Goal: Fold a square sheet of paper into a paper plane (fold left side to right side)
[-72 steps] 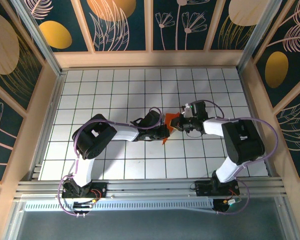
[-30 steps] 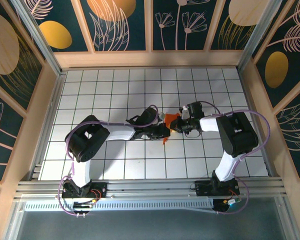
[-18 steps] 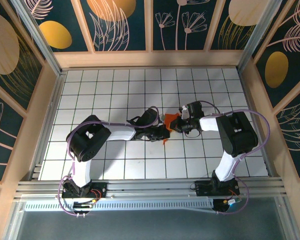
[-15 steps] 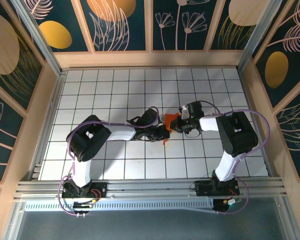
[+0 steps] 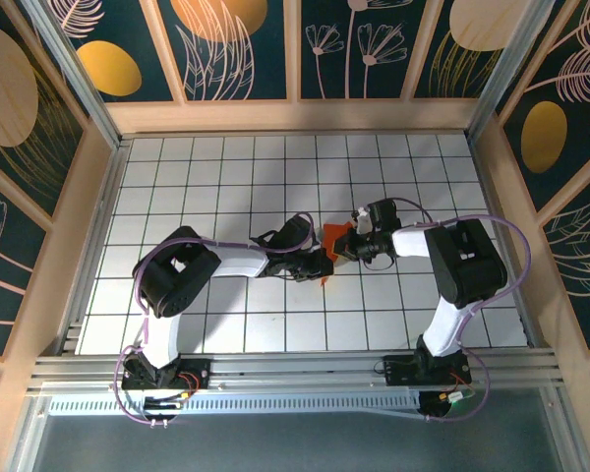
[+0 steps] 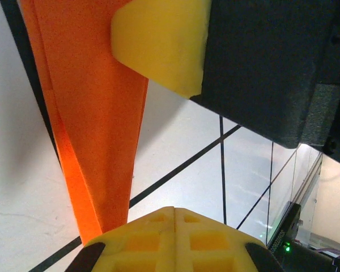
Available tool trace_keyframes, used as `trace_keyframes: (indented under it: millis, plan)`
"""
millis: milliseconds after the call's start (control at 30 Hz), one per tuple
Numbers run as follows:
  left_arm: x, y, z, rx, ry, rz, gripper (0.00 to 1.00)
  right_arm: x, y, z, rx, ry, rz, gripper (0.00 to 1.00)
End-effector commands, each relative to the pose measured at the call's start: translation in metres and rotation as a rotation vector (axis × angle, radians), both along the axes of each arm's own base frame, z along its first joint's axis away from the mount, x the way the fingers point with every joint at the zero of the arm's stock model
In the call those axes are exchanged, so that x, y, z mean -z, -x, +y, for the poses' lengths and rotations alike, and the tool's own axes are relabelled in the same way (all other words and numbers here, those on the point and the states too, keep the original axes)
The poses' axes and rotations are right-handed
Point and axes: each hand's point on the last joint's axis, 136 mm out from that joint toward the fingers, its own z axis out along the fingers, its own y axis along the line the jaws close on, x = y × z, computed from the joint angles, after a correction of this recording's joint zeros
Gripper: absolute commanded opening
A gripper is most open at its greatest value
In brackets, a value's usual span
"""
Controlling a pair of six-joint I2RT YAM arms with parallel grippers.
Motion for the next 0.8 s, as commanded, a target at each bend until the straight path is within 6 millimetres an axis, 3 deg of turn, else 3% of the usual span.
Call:
trace_keyframes:
  millis: [0, 767]
  plan:
    - [0.0145, 0.0106, 0.0048, 0.027, -0.033, 0.034, 0.05, 0.0550, 0.0172, -0.0298, 0.043, 0.206, 0.098, 0.00]
    - [0.0196, 0.0163, 0.0116, 0.021, -0.049, 0.041, 0.05, 0.0605, 0.0196, -0.0313, 0.043, 0.218, 0.113, 0.00]
